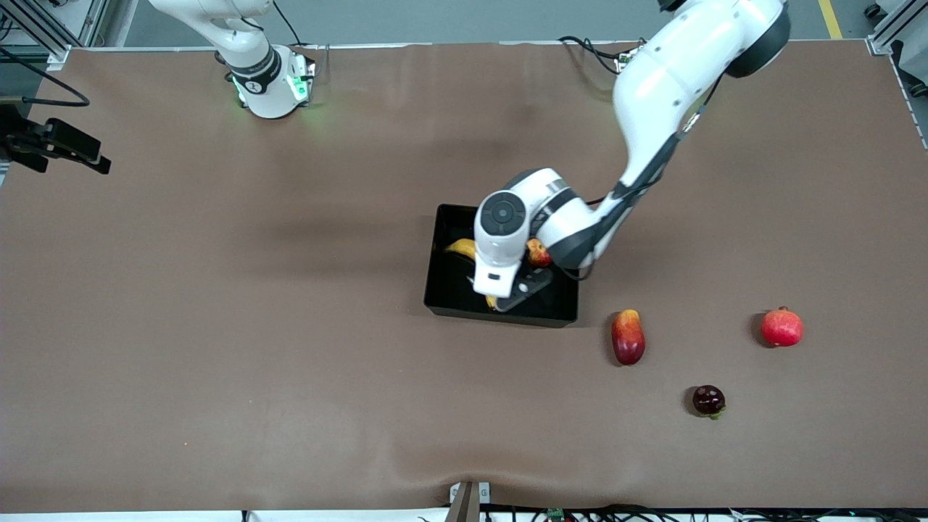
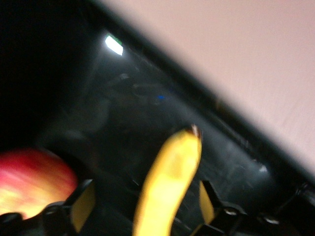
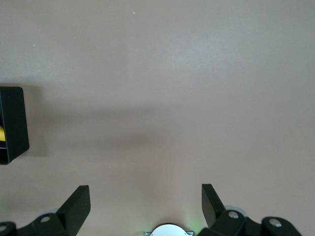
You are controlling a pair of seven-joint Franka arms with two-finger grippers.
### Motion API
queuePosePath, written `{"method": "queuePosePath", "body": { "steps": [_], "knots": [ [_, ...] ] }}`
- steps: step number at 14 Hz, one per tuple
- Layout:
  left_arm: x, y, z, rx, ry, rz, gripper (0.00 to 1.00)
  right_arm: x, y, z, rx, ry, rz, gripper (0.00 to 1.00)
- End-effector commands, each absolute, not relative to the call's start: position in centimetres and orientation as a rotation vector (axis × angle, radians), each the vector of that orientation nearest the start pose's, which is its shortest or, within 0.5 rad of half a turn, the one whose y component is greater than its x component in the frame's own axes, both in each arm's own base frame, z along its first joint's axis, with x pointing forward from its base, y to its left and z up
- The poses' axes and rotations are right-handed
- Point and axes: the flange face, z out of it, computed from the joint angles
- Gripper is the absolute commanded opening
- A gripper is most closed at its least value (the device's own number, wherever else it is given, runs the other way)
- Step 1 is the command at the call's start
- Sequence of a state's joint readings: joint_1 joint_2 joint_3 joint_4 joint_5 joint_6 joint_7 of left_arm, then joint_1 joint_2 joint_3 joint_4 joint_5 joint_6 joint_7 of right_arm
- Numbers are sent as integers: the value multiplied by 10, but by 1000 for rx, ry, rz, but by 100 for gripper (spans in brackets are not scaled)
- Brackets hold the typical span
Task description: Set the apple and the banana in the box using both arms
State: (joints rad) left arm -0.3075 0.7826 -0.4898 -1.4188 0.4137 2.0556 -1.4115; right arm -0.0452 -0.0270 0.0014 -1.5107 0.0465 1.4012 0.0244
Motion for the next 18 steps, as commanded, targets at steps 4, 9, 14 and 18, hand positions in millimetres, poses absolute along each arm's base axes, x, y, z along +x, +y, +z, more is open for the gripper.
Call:
{"method": "queuePosePath", "body": {
  "steps": [4,9,14,18],
  "knots": [
    [602,-283,492,-2942,-577,-90,100,531,-14,657,-3080,73,119,100],
    [586,-151,594,-2965,-380,-12,100,531,-13,657,-3080,73,120,100],
    [569,-108,637,-3050,-328,-31,100,531,-13,656,-3079,73,127,100],
    [555,-102,644,-3026,-294,-6,100,530,-8,655,-3080,58,132,100]
  ]
}}
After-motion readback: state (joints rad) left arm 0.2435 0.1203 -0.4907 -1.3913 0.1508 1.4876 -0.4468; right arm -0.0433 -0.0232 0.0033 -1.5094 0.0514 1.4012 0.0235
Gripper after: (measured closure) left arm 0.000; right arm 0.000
